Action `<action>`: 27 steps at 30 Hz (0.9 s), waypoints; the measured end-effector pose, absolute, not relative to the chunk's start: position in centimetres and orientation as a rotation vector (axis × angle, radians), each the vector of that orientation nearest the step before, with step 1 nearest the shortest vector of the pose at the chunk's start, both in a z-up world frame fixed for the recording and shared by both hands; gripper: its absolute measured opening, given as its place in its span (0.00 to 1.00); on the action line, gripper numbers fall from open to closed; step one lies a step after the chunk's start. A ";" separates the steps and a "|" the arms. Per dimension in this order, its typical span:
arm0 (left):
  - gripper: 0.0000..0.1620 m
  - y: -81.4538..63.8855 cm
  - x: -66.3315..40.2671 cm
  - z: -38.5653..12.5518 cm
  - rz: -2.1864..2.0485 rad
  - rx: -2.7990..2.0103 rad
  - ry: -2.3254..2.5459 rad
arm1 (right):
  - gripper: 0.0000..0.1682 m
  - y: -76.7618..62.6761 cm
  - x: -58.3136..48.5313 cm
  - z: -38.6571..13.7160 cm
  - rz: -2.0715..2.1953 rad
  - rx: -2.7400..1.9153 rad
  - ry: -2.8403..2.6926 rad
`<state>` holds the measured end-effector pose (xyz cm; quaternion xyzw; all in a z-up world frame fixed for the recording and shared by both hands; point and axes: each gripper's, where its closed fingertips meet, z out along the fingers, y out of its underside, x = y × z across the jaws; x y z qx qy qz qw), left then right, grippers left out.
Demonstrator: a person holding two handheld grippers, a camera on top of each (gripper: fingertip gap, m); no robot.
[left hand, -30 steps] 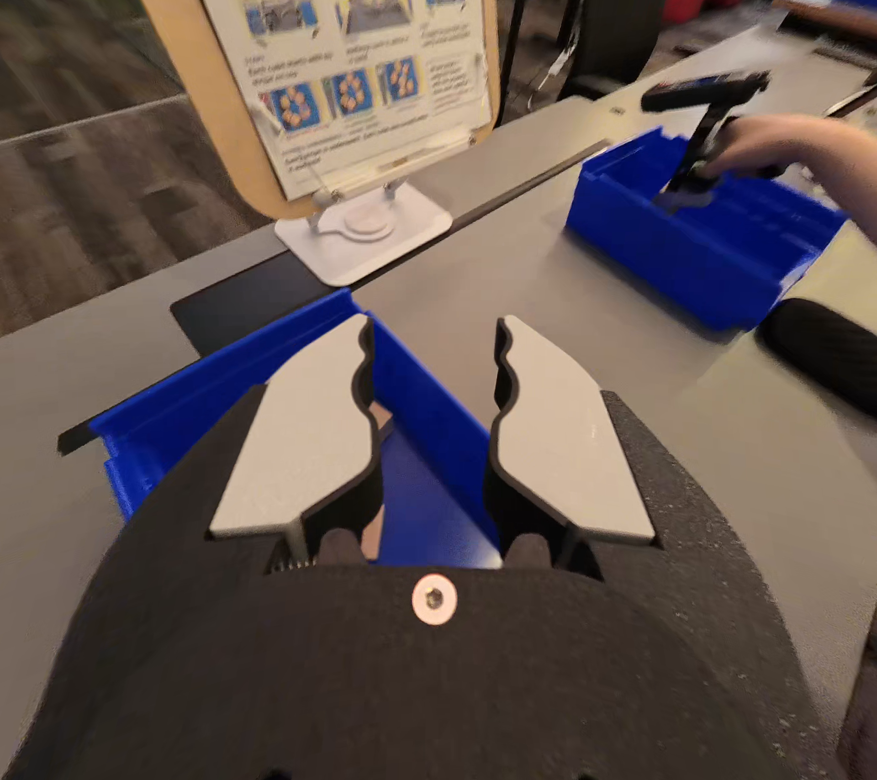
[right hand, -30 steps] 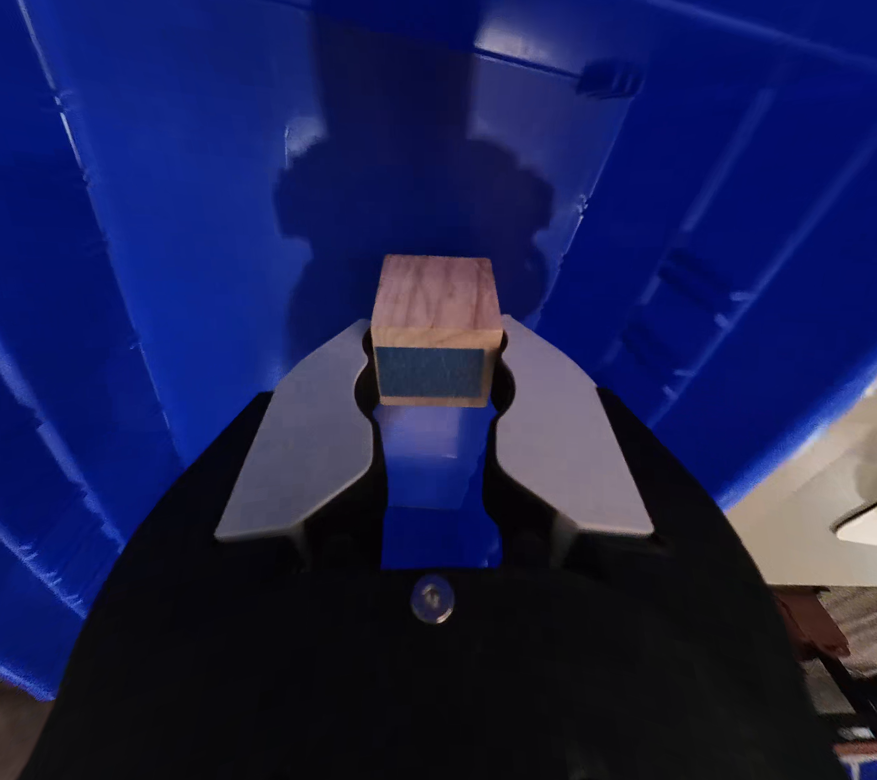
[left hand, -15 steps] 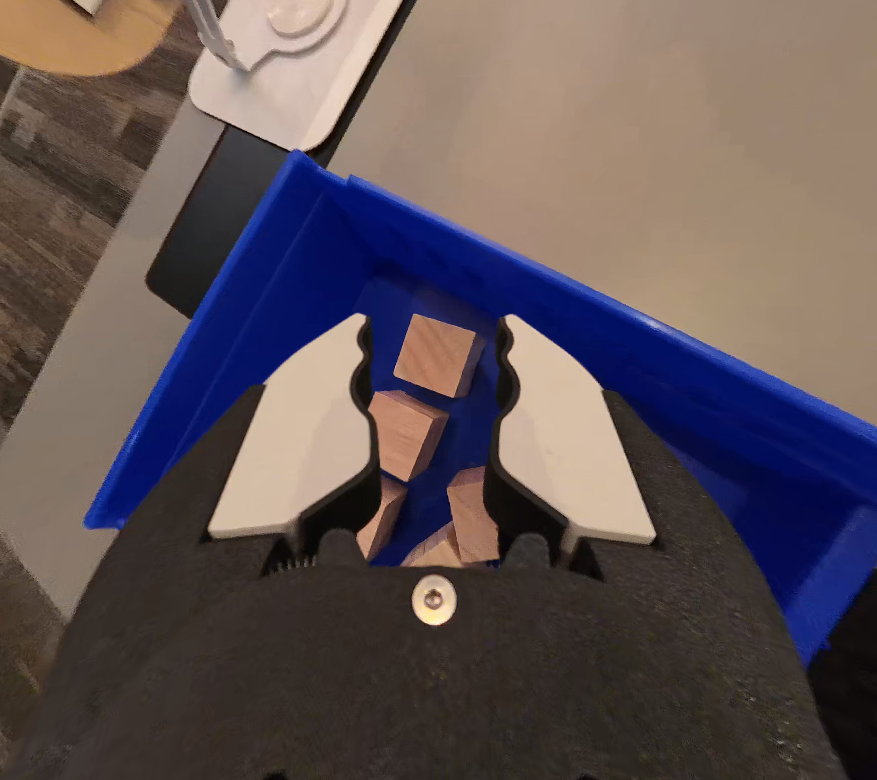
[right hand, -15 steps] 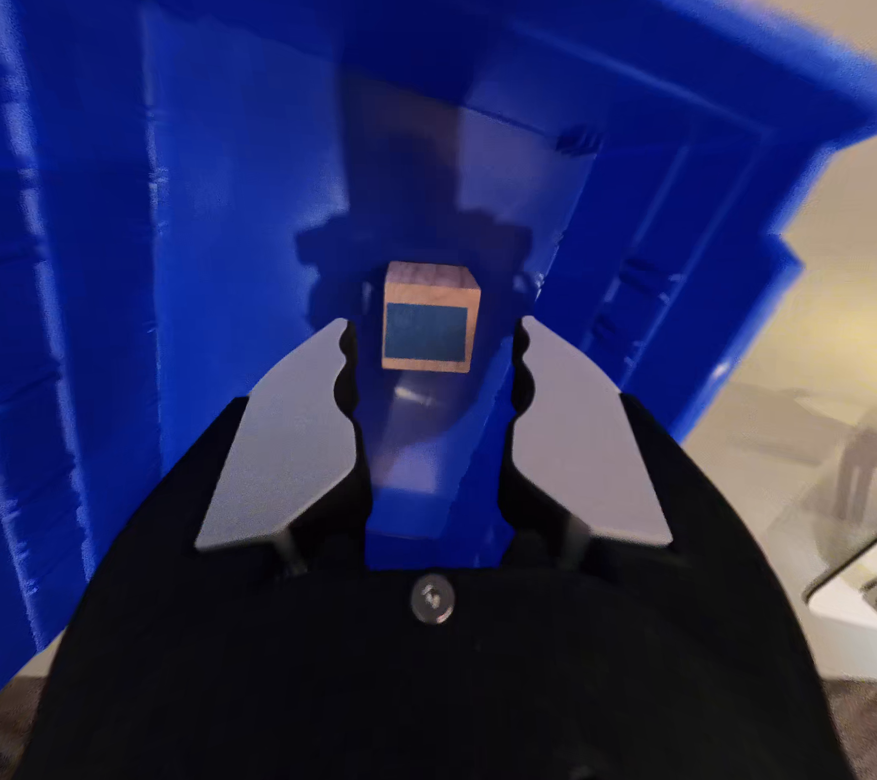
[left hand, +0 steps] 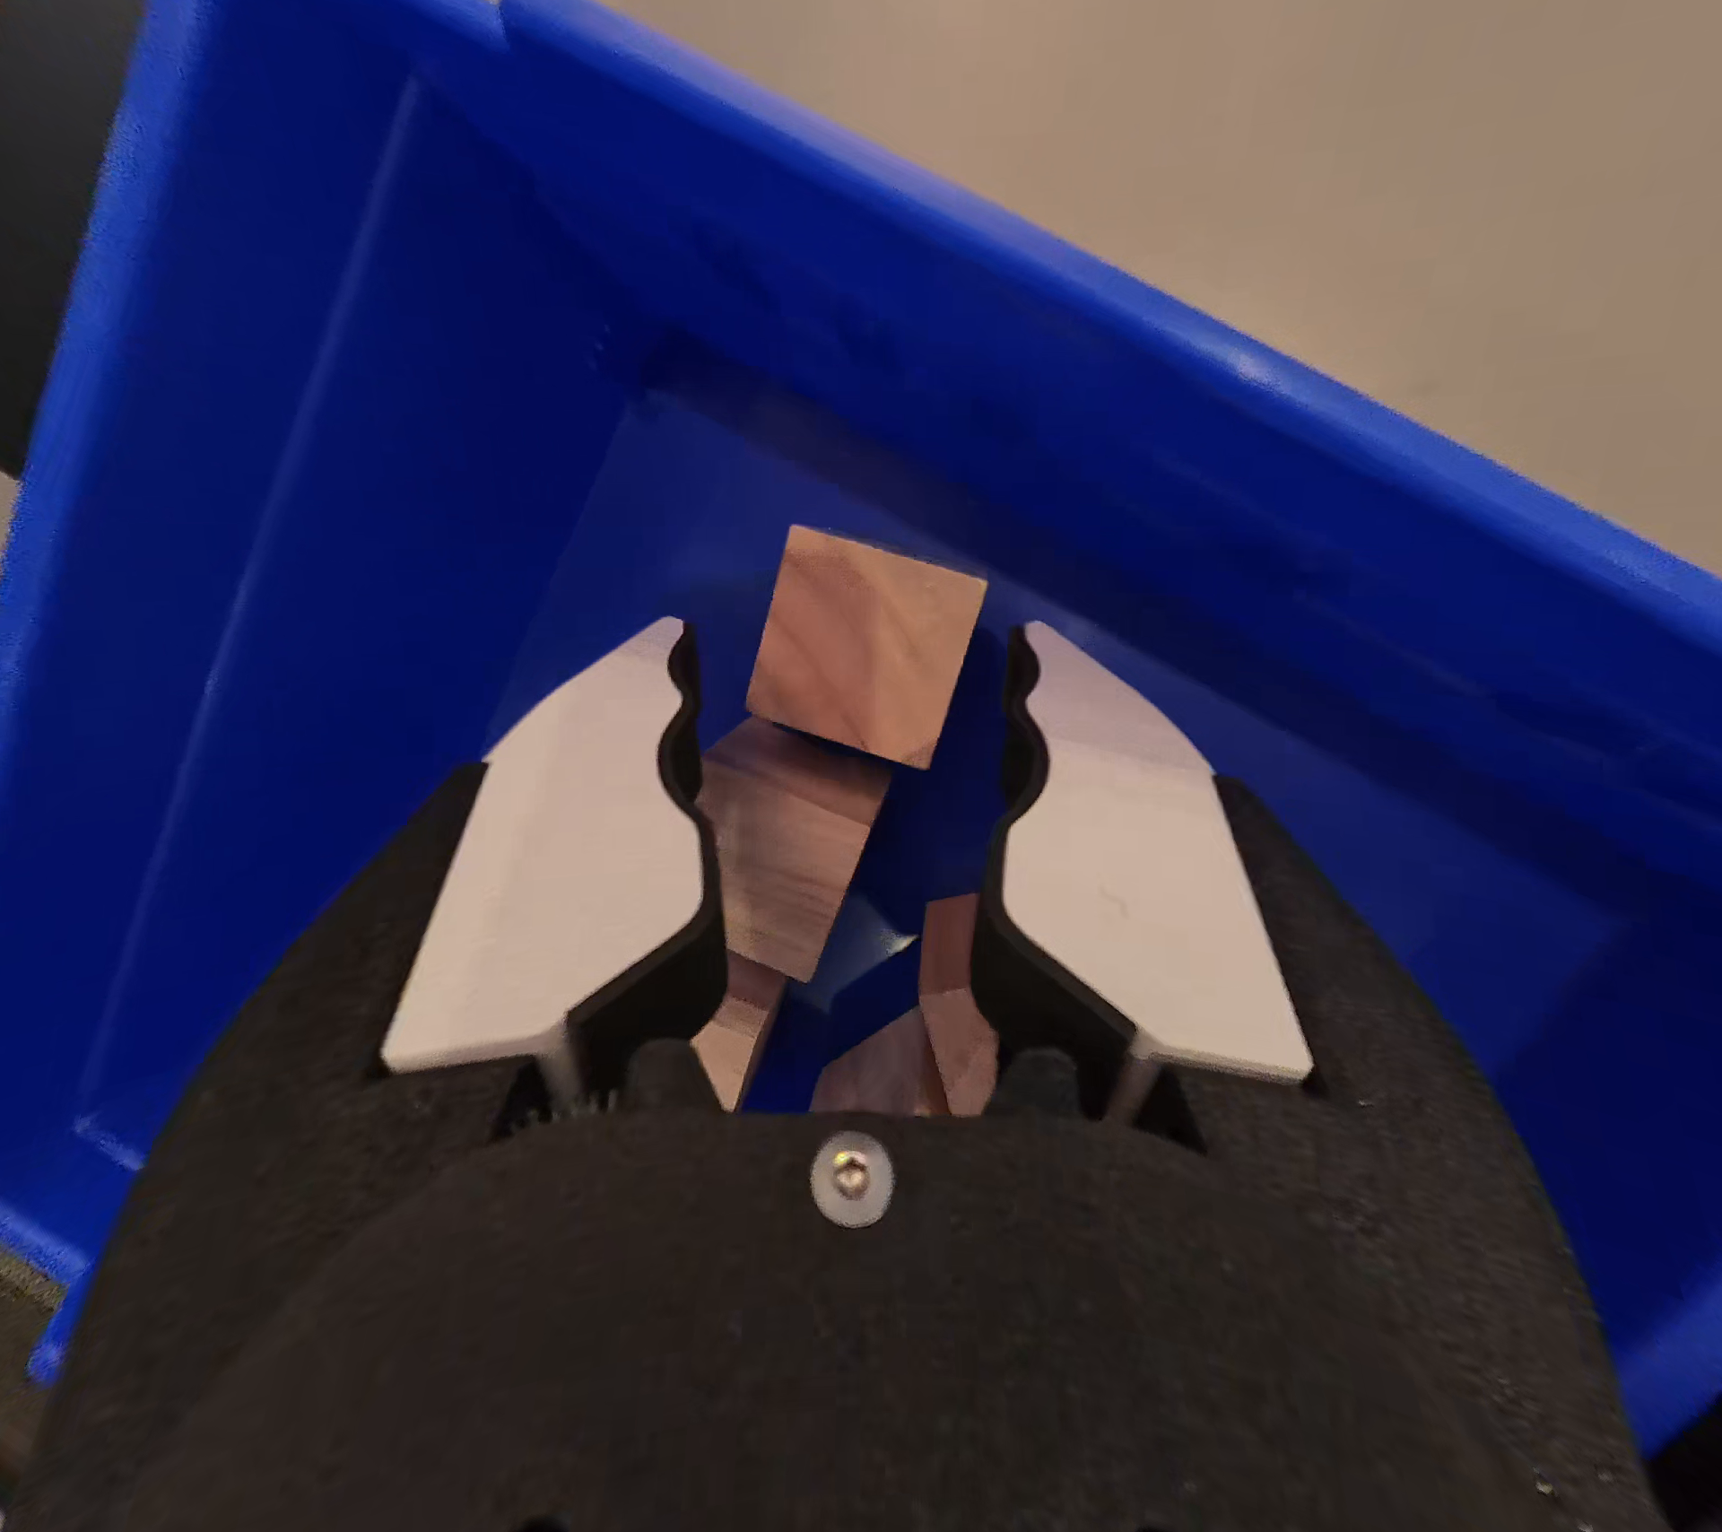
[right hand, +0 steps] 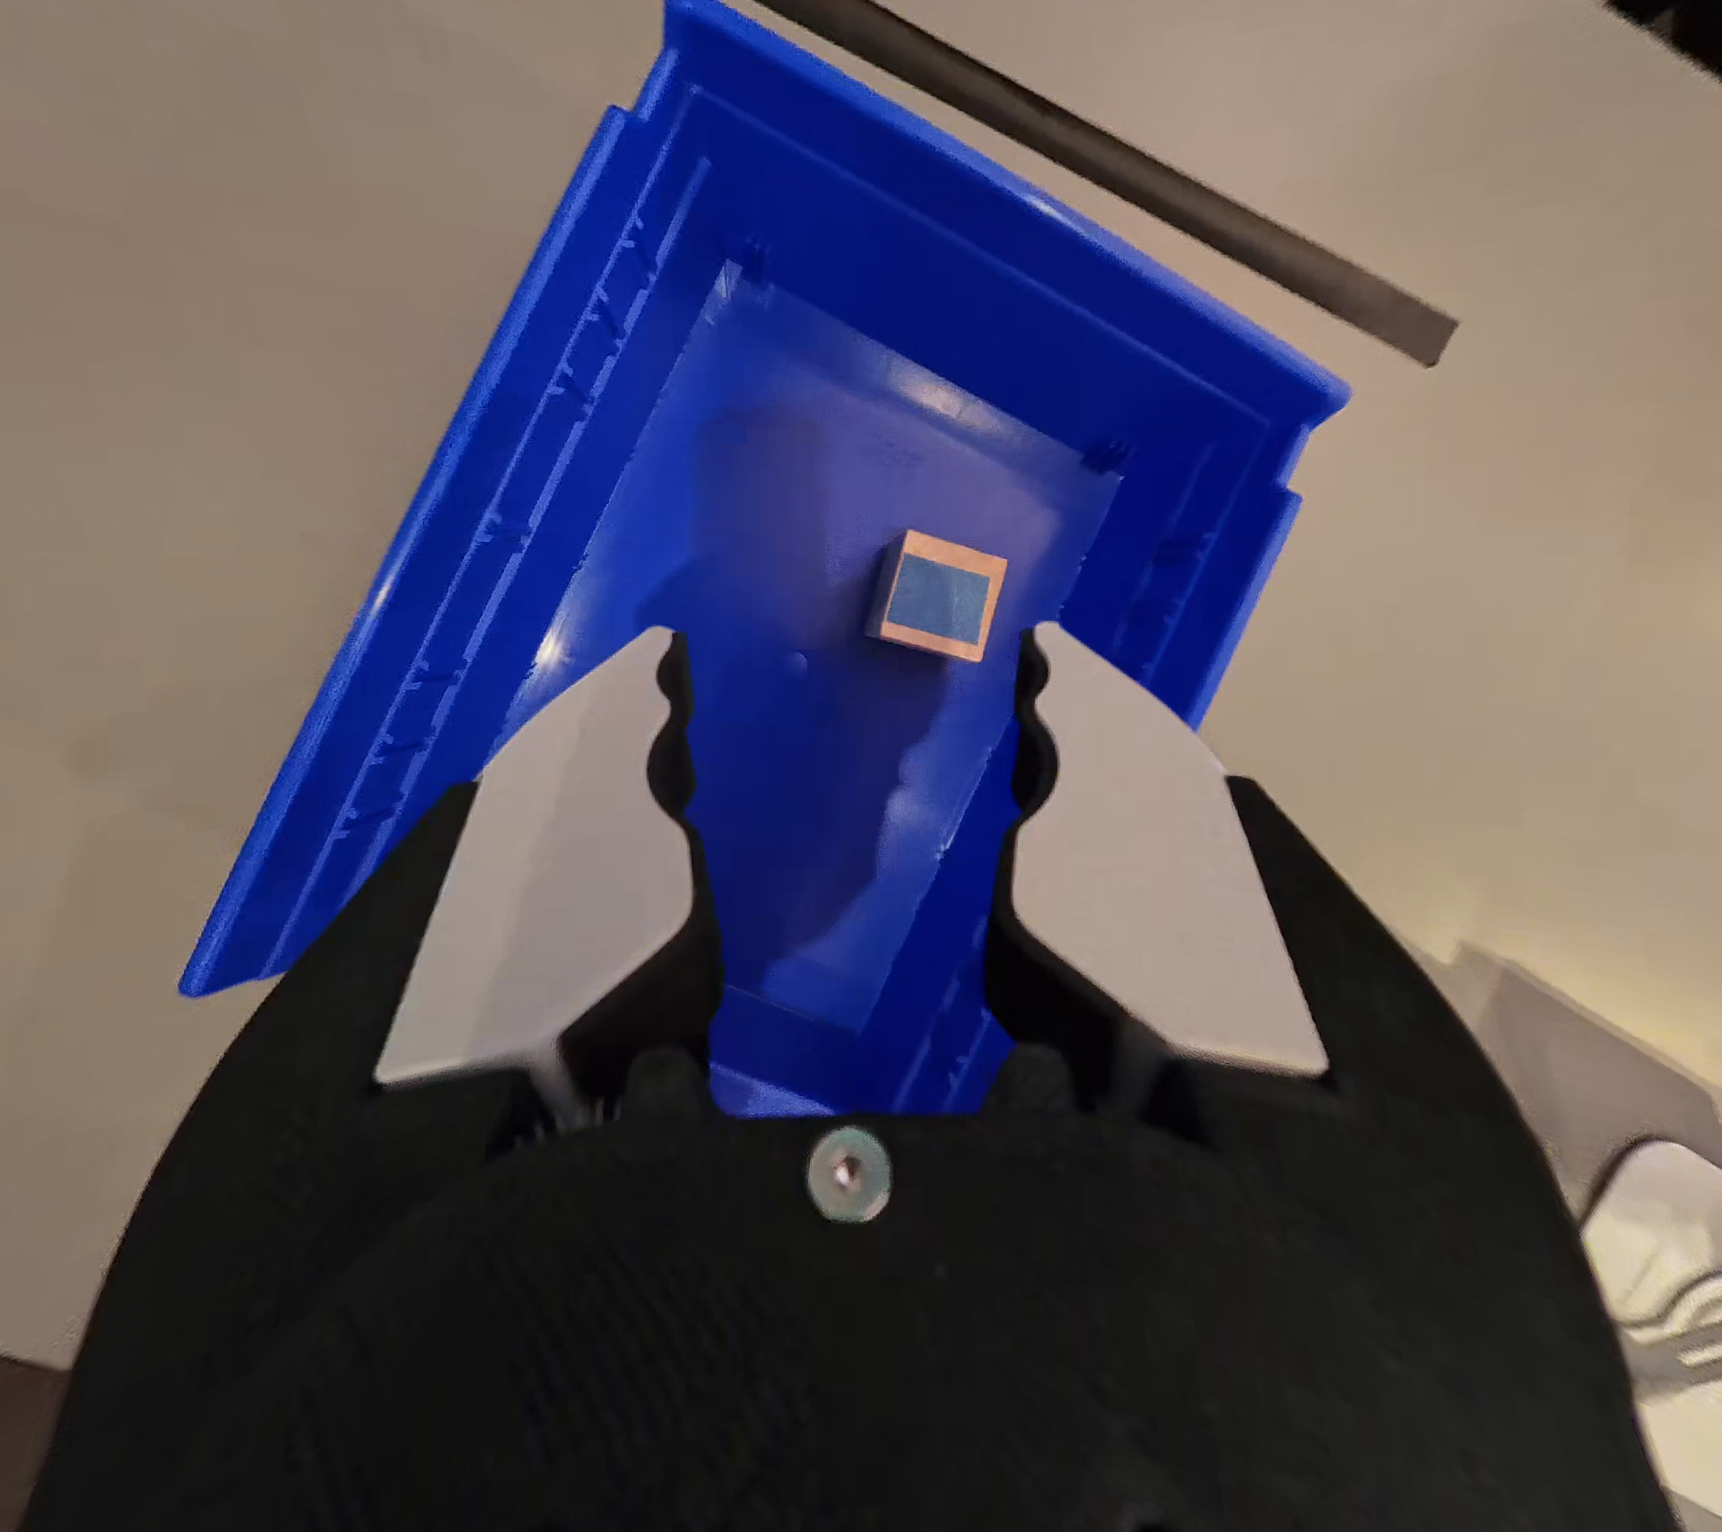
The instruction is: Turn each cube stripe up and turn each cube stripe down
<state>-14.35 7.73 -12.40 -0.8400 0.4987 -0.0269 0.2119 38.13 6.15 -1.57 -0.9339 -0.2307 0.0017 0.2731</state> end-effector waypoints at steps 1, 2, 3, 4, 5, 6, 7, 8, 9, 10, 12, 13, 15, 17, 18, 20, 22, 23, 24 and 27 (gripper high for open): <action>0.39 7.8 -14.4 -12.6 -0.077 -2.346 1.384 | 0.41 6.0 37.9 -1.2 -0.022 -2.496 -0.635; 0.40 8.0 -14.4 -12.7 -0.071 -2.349 1.385 | 0.41 5.7 37.6 -0.9 -0.043 -2.480 -0.655; 0.41 8.1 -14.4 -12.9 -0.066 -2.344 1.395 | 0.41 5.5 37.1 -0.7 -0.051 -2.466 -0.682; 0.41 8.1 -14.3 -13.0 -0.067 -2.341 1.406 | 0.41 5.2 36.6 -0.6 -0.052 -2.454 -0.706; 0.41 8.1 -14.3 -13.2 -0.065 -2.346 1.415 | 0.41 5.0 36.0 -0.5 -0.052 -2.447 -0.727; 0.41 8.2 -14.3 -13.5 -0.059 -2.352 1.419 | 0.41 4.8 35.6 -0.5 -0.052 -2.444 -0.744; 0.39 8.1 -14.2 -13.8 -0.061 -2.363 1.425 | 0.41 4.6 35.2 -0.4 -0.053 -2.442 -0.763; 0.38 8.0 -14.2 -14.3 -0.060 -2.378 1.436 | 0.41 4.4 34.8 -0.4 -0.056 -2.440 -0.779; 0.33 8.0 -14.3 -14.7 -0.046 -2.393 1.441 | 0.41 4.3 34.5 -0.4 -0.060 -2.436 -0.792; 0.34 8.3 -14.4 -14.8 -0.007 -2.394 1.443 | 0.41 4.2 34.2 -0.3 -0.064 -2.431 -0.803; 0.31 8.1 -14.4 -14.8 0.026 -2.394 1.467 | 0.40 4.1 33.6 -0.2 -0.062 -2.424 -0.824; 0.30 8.0 -14.4 -14.7 0.027 -2.400 1.471 | 0.40 4.1 33.2 -0.1 -0.060 -2.417 -0.830; 0.30 8.3 -14.6 -13.7 0.041 -2.390 1.431 | 0.39 4.1 32.2 0.5 -0.056 -2.383 -0.848; 0.30 9.0 -14.7 -11.4 0.044 -2.337 1.332 | 0.38 4.1 30.6 1.4 -0.064 -2.317 -0.883; 0.30 9.4 -14.8 -9.7 0.048 -2.296 1.265 | 0.38 4.2 29.6 2.1 -0.075 -2.267 -0.902; 0.30 10.1 -15.0 -5.5 0.030 -2.192 1.097 | 0.38 4.5 26.7 3.9 -0.099 -2.103 -0.963; 0.30 9.5 -14.2 -1.1 -0.114 -2.100 0.953 | 0.38 4.4 23.1 6.1 -0.115 -1.892 -1.036; 0.30 8.8 -13.4 0.9 -0.224 -2.058 0.901 | 0.38 4.2 21.2 7.2 -0.122 -1.789 -1.063; 0.30 7.9 -12.5 3.0 -0.345 -2.010 0.851 | 0.38 3.7 19.1 8.1 -0.114 -1.685 -1.095; 0.30 3.3 -7.5 10.2 -0.892 -1.725 0.815 | 0.37 1.4 12.9 9.5 -0.070 -1.422 -1.225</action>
